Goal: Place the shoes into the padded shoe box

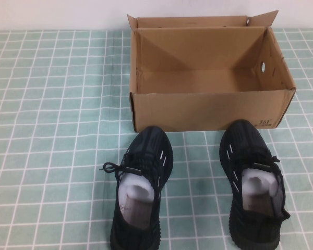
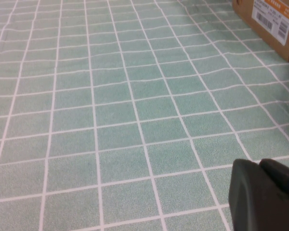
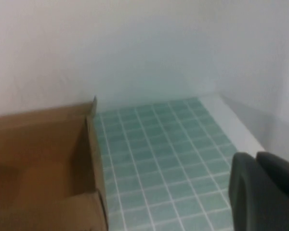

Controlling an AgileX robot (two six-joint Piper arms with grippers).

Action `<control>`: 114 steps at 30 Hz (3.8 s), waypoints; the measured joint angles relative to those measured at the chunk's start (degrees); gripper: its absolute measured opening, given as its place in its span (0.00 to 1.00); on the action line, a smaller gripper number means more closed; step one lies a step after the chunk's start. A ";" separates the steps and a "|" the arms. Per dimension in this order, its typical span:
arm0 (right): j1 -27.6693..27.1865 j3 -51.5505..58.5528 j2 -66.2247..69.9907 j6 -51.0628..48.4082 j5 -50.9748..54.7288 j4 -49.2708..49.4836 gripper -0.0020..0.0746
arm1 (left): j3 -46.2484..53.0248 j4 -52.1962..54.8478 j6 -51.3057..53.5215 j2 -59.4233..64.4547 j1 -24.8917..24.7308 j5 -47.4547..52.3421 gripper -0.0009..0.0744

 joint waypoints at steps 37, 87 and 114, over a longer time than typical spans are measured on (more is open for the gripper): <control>32.57 -5.63 43.85 -50.07 17.52 10.44 0.44 | 0.00 0.00 0.00 0.00 0.00 0.00 0.01; 27.73 -35.36 52.96 -22.07 -1.62 42.50 0.02 | 0.00 0.00 0.00 0.00 0.00 0.00 0.01; 19.45 -54.99 77.97 -28.95 -1.28 46.29 0.02 | 0.00 0.00 0.00 0.00 0.00 0.00 0.01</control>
